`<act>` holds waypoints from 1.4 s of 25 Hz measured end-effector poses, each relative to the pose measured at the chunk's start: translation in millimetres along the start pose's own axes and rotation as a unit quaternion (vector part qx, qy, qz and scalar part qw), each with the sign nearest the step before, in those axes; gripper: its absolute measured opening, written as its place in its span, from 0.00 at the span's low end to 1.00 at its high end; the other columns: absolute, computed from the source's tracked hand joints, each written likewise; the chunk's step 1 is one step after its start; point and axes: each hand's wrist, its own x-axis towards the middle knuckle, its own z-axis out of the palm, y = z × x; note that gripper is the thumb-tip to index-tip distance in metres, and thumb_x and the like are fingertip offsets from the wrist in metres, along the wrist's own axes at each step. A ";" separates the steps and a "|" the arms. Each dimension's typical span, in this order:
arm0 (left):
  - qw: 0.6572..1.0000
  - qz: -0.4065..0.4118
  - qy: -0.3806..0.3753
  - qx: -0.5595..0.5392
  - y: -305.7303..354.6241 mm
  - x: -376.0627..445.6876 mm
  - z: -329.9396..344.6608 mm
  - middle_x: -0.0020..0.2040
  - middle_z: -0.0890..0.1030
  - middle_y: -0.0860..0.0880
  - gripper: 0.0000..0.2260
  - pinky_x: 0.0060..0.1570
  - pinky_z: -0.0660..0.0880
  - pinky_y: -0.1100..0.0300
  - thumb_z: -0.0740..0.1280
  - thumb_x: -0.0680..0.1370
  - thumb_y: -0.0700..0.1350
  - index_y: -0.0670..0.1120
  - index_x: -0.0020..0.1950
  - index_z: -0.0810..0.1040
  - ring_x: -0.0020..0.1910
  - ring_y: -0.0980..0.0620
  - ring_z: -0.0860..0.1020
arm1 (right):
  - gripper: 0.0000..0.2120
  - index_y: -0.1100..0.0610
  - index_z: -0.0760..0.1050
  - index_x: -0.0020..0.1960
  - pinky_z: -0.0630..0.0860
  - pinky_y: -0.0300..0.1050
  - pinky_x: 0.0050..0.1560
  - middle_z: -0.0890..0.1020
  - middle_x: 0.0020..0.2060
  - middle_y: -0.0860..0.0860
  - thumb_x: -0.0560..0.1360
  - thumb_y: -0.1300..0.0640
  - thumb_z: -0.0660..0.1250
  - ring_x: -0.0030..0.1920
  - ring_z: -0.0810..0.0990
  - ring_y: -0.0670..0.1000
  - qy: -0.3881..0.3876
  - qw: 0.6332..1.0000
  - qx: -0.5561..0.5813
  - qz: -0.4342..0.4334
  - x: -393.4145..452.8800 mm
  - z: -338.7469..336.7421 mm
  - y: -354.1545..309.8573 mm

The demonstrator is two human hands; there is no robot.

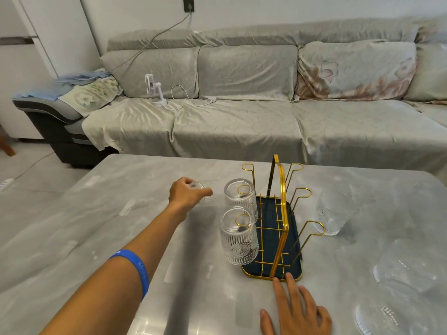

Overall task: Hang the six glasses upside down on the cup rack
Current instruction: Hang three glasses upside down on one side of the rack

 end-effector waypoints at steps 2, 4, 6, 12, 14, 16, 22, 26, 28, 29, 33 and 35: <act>0.997 0.026 0.030 -0.068 19.8 3.1 -9.6 0.54 0.81 0.43 0.26 0.49 0.81 0.45 0.82 0.58 0.46 0.47 0.54 0.79 0.50 0.45 0.80 | 0.43 0.56 0.84 0.48 0.76 0.66 0.34 0.84 0.49 0.61 0.72 0.32 0.36 0.42 0.83 0.66 0.000 1.000 -0.006 0.001 1.0 1.9 1.5; 0.989 0.096 0.032 -0.110 53.8 7.8 -20.9 0.55 0.80 0.45 0.27 0.47 0.80 0.50 0.82 0.60 0.44 0.48 0.57 0.79 0.50 0.47 0.80 | 0.43 0.56 0.84 0.49 0.76 0.65 0.34 0.84 0.50 0.60 0.72 0.32 0.36 0.42 0.83 0.66 -0.004 1.000 -0.008 0.005 1.6 4.7 2.7; 0.979 0.157 0.004 -0.128 92.9 8.8 -27.9 0.54 0.80 0.47 0.28 0.42 0.77 0.56 0.82 0.60 0.44 0.48 0.58 0.79 0.48 0.51 0.79 | 0.43 0.56 0.84 0.49 0.76 0.65 0.34 0.84 0.50 0.60 0.72 0.32 0.37 0.42 0.83 0.66 -0.007 1.000 -0.002 0.003 2.2 6.2 3.3; 0.963 0.241 -0.077 0.087 160.6 -6.1 2.5 0.52 0.81 0.48 0.31 0.48 0.77 0.60 0.82 0.58 0.46 0.46 0.60 0.79 0.50 0.50 0.79 | 0.43 0.56 0.84 0.47 0.76 0.65 0.32 0.85 0.48 0.60 0.73 0.33 0.35 0.41 0.83 0.65 0.017 1.000 -0.005 0.001 3.5 4.5 2.7; 0.961 0.226 -0.100 0.123 161.8 -8.5 14.2 0.54 0.81 0.45 0.32 0.52 0.79 0.52 0.82 0.59 0.45 0.44 0.61 0.78 0.51 0.46 0.79 | 0.43 0.56 0.84 0.46 0.76 0.65 0.31 0.85 0.47 0.60 0.73 0.34 0.35 0.40 0.84 0.65 0.018 1.000 -0.005 -0.004 3.5 1.1 2.4; 0.961 0.211 -0.117 0.134 155.8 -7.4 24.3 0.56 0.80 0.44 0.32 0.50 0.79 0.52 0.82 0.60 0.44 0.43 0.62 0.77 0.53 0.45 0.78 | 0.43 0.56 0.84 0.46 0.77 0.65 0.31 0.85 0.47 0.60 0.73 0.34 0.34 0.40 0.84 0.65 0.027 1.000 -0.015 -0.005 3.7 1.6 3.7; 0.952 0.199 -0.159 0.172 128.4 -6.6 45.7 0.51 0.80 0.45 0.28 0.45 0.75 0.55 0.82 0.61 0.41 0.42 0.58 0.78 0.50 0.46 0.79 | 0.43 0.56 0.83 0.50 0.76 0.67 0.35 0.84 0.51 0.60 0.73 0.33 0.35 0.43 0.83 0.66 0.050 0.999 -0.010 -0.007 4.5 9.4 5.3; 0.945 0.191 -0.171 0.203 118.4 -6.2 57.6 0.52 0.80 0.46 0.29 0.44 0.75 0.56 0.82 0.61 0.41 0.42 0.60 0.77 0.49 0.46 0.78 | 0.42 0.56 0.83 0.51 0.76 0.67 0.36 0.83 0.52 0.60 0.73 0.33 0.36 0.45 0.83 0.66 0.070 0.998 0.002 -0.007 6.5 13.6 6.0; 0.948 0.186 -0.172 0.194 116.6 -2.5 60.9 0.55 0.80 0.45 0.30 0.47 0.76 0.54 0.82 0.62 0.41 0.43 0.61 0.76 0.51 0.46 0.78 | 0.42 0.56 0.83 0.51 0.76 0.67 0.36 0.83 0.52 0.60 0.73 0.33 0.36 0.45 0.83 0.66 0.085 0.996 0.003 -0.014 6.8 14.8 7.0; 0.948 0.185 -0.175 0.190 115.6 -0.8 61.8 0.56 0.80 0.45 0.31 0.47 0.76 0.54 0.82 0.62 0.41 0.43 0.62 0.76 0.51 0.46 0.78 | 0.42 0.55 0.83 0.51 0.76 0.67 0.36 0.84 0.52 0.60 0.73 0.33 0.36 0.45 0.83 0.66 0.088 0.996 0.000 -0.016 6.5 15.3 7.2; 0.945 0.170 -0.195 0.199 114.4 -1.2 62.2 0.66 0.75 0.43 0.35 0.55 0.74 0.52 0.80 0.65 0.43 0.44 0.69 0.70 0.60 0.43 0.75 | 0.42 0.55 0.83 0.51 0.76 0.66 0.37 0.84 0.52 0.59 0.73 0.33 0.36 0.45 0.83 0.65 0.103 0.994 -0.014 -0.020 6.9 18.2 7.4; 0.965 0.146 -0.194 0.102 119.4 -12.6 47.1 0.68 0.72 0.43 0.35 0.56 0.72 0.54 0.78 0.70 0.46 0.46 0.73 0.65 0.61 0.45 0.74 | 0.41 0.54 0.83 0.53 0.76 0.66 0.39 0.83 0.54 0.58 0.73 0.34 0.37 0.47 0.83 0.64 0.122 0.992 -0.017 -0.016 2.8 20.7 6.4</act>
